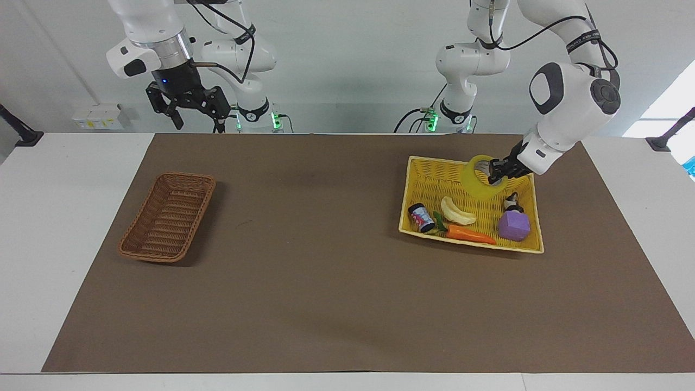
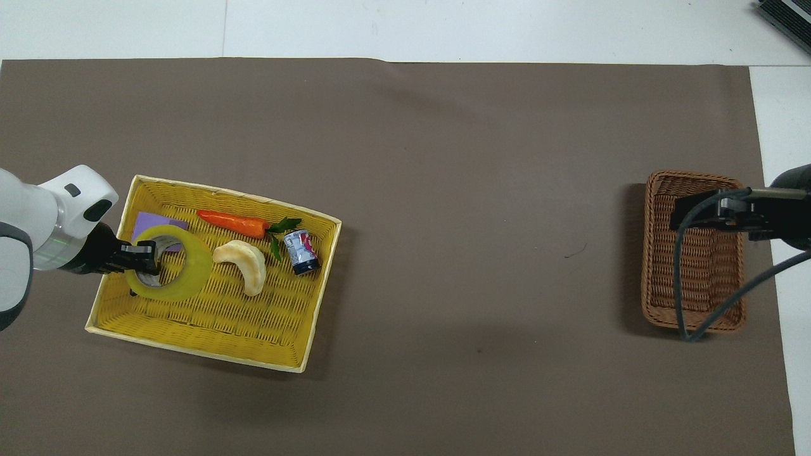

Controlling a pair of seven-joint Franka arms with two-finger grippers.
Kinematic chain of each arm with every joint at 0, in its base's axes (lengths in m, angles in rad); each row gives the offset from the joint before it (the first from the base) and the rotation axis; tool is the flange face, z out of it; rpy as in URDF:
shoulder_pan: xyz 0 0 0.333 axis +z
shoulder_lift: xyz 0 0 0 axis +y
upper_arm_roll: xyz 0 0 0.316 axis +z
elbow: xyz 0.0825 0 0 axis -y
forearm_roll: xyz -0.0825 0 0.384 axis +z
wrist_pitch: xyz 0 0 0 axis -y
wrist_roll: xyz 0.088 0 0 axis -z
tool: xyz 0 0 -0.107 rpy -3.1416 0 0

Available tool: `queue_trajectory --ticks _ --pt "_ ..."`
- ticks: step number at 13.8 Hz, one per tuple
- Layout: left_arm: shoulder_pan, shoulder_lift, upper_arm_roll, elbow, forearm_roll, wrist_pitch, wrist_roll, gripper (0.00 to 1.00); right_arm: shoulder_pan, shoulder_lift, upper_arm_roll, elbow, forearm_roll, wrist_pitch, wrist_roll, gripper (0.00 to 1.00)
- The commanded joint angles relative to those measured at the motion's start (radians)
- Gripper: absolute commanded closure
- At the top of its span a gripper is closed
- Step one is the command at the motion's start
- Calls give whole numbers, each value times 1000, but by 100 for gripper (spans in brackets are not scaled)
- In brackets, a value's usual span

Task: Move tape to another basket
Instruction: 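Grasp the tape roll rim with the left gripper and lift it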

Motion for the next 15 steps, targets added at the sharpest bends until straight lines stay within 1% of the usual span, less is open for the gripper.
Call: queue_trajectory --ticks 1,6,9,12,14,15 --pt "-99 2 6 20 -68 -3 -110 100 -6 -22 5 -20 13 -17 -14 0" --pt "-301 1 1 26 -184 66 -343 100 0 -22 13 -19 15 -13 -14 0" --pt "-423 -1 1 26 -218 172 -444 100 -6 -19 14 -11 15 -19 -21 0" --pt "-513 1 1 26 -285 288 -519 100 -3 -26 14 3 13 -13 -24 0" --pt "-549 2 0 32 -366 306 -544 100 -1 -38 17 -23 19 -4 -27 0" --pt "-559 2 -2 32 -408 328 -544 100 -1 -37 14 -26 73 15 -17 0"
